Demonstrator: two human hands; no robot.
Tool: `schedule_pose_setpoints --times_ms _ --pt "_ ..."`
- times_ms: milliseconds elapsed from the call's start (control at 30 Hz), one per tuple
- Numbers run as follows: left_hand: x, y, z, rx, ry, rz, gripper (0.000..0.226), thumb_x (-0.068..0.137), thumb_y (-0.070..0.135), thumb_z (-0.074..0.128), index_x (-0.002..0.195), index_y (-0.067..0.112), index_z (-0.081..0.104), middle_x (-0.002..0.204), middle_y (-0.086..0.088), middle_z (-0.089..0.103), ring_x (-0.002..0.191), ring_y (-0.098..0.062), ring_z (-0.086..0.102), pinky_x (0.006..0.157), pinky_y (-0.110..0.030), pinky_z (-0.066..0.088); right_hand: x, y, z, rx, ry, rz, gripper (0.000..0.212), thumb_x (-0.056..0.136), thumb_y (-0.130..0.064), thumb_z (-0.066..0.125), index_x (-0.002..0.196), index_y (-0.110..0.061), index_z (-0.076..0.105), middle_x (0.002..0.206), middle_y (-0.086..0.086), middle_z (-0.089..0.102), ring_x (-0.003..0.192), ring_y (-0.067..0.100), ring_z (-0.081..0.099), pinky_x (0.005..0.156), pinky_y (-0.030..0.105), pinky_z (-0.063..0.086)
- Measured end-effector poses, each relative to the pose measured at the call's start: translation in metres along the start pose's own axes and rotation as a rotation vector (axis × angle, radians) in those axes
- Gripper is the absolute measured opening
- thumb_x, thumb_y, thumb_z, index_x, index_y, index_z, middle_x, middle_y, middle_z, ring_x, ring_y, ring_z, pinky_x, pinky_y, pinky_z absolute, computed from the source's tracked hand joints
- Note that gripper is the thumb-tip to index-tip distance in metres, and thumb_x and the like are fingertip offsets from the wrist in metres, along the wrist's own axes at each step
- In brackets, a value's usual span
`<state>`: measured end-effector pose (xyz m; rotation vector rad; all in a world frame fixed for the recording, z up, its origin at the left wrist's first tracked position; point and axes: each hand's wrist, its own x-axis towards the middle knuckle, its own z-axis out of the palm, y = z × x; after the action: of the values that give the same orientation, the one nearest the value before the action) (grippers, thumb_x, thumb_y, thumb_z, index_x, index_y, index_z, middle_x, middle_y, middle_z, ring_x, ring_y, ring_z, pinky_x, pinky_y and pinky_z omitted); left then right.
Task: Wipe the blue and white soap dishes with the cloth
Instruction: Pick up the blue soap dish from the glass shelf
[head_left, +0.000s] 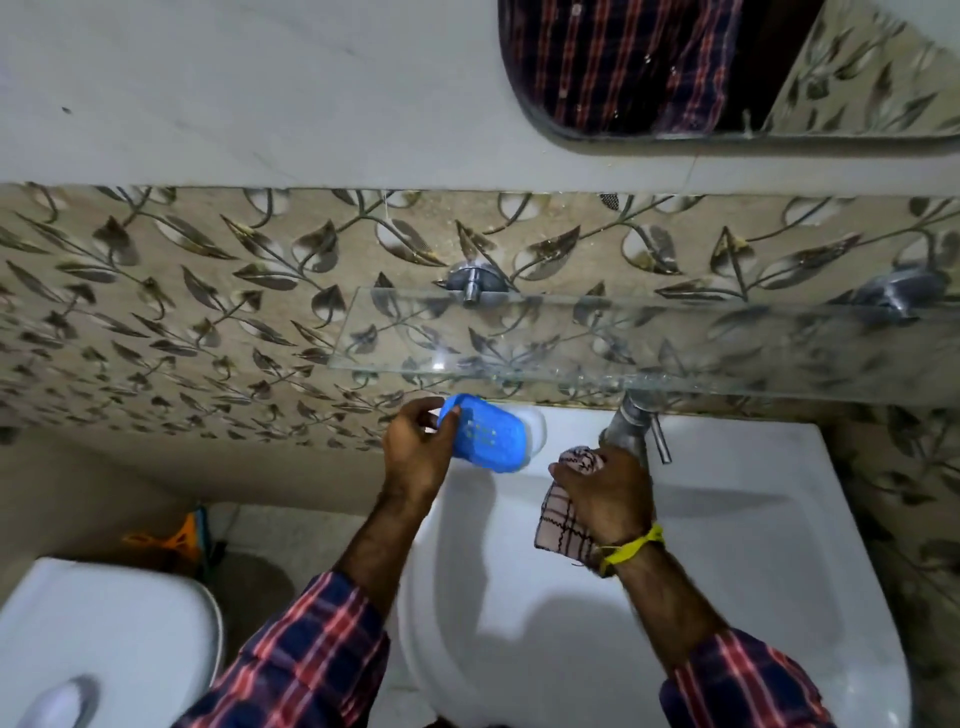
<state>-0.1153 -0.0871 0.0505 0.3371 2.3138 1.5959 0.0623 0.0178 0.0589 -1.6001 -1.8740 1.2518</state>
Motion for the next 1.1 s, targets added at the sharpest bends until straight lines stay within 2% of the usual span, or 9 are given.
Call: schedule_pose_setpoints --times_ms 100,200,333,433,567,767,867,967,1100 --pt "-0.028 -0.007 -0.011 -0.082 -0.07 -0.018 0.009 0.095 0.014 0.071 0.1 0.021 0.07 0.087 -0.009 0.059 0.064 -0.011 0.061 0.065 -0.046 0.064 -0.017 0.001 -0.015 -0.036 0.04 -0.059 0.021 0.073 -0.022 0.084 0.08 -0.008 0.07 0.076 0.01 0.071 0.08 0.033 0.068 0.07 0.029 0.049" --pt "-0.058 -0.013 -0.023 -0.126 -0.146 -0.005 0.008 0.097 0.014 0.069 0.103 0.019 0.071 0.085 -0.006 0.058 0.054 0.003 0.059 0.055 -0.029 0.059 -0.029 0.006 -0.023 -0.093 -0.012 -0.124 0.025 0.078 -0.033 0.081 0.094 -0.016 0.073 0.096 0.007 0.076 0.096 0.031 0.068 0.079 0.028 0.048" --pt "-0.09 -0.018 -0.033 -0.122 -0.262 -0.018 0.008 0.095 0.019 0.072 0.103 0.022 0.073 0.086 -0.002 0.064 0.062 -0.004 0.062 0.059 -0.026 0.056 -0.044 0.017 -0.026 -0.101 -0.212 -0.226 0.037 0.081 -0.036 0.08 0.109 -0.013 0.074 0.102 0.004 0.077 0.098 0.02 0.07 0.089 0.028 0.052" --pt "-0.108 -0.021 -0.038 -0.174 -0.283 -0.076 0.005 0.093 0.019 0.074 0.095 0.023 0.076 0.08 0.004 0.071 0.07 -0.013 0.064 0.057 -0.025 0.056 -0.056 0.029 -0.028 -0.131 -0.404 -0.289 0.024 0.084 -0.023 0.079 0.104 -0.011 0.077 0.101 0.006 0.077 0.096 0.02 0.072 0.093 0.042 0.055" --pt "-0.124 -0.025 -0.041 -0.333 -0.272 -0.179 0.013 0.091 0.028 0.076 0.081 0.022 0.08 0.077 0.005 0.075 0.069 -0.011 0.068 0.059 -0.027 0.056 -0.078 0.046 -0.032 -0.106 -0.49 -0.344 0.012 0.085 -0.011 0.076 0.096 -0.013 0.078 0.095 0.002 0.078 0.093 0.017 0.073 0.091 0.04 0.056" --pt "-0.173 -0.031 -0.03 -0.575 -0.5 -0.375 0.087 0.08 0.082 0.035 0.13 0.018 0.067 0.121 -0.006 0.075 0.112 -0.021 0.07 0.079 -0.027 0.057 -0.101 0.054 -0.036 -0.089 -0.333 -0.386 0.013 0.082 -0.011 0.075 0.091 -0.02 0.078 0.087 -0.008 0.077 0.083 0.005 0.07 0.078 0.013 0.05" --pt "-0.187 -0.028 -0.026 -0.672 -0.595 -0.432 0.094 0.078 0.087 0.031 0.126 0.017 0.07 0.121 -0.013 0.074 0.11 -0.026 0.071 0.094 -0.037 0.057 -0.105 0.052 -0.045 -0.113 -0.332 -0.409 0.015 0.083 -0.016 0.076 0.096 -0.023 0.078 0.093 -0.012 0.077 0.088 -0.001 0.068 0.077 0.005 0.045" --pt "-0.185 -0.021 -0.024 -0.756 -0.564 -0.475 0.088 0.086 0.081 0.029 0.115 0.013 0.076 0.11 -0.016 0.075 0.104 -0.03 0.07 0.095 -0.042 0.057 -0.109 0.054 -0.058 0.007 -0.35 -0.325 0.027 0.079 -0.015 0.083 0.105 -0.017 0.075 0.098 -0.008 0.075 0.089 0.001 0.068 0.082 0.016 0.049" --pt "-0.169 -0.02 -0.032 -0.961 -0.577 -0.572 0.086 0.09 0.082 0.026 0.116 0.018 0.077 0.111 -0.016 0.075 0.108 -0.036 0.072 0.095 -0.053 0.055 -0.111 0.063 -0.085 0.367 -0.295 -0.012 0.038 0.072 0.0 0.084 0.107 0.002 0.068 0.102 0.02 0.073 0.088 0.027 0.068 0.09 0.046 0.059"
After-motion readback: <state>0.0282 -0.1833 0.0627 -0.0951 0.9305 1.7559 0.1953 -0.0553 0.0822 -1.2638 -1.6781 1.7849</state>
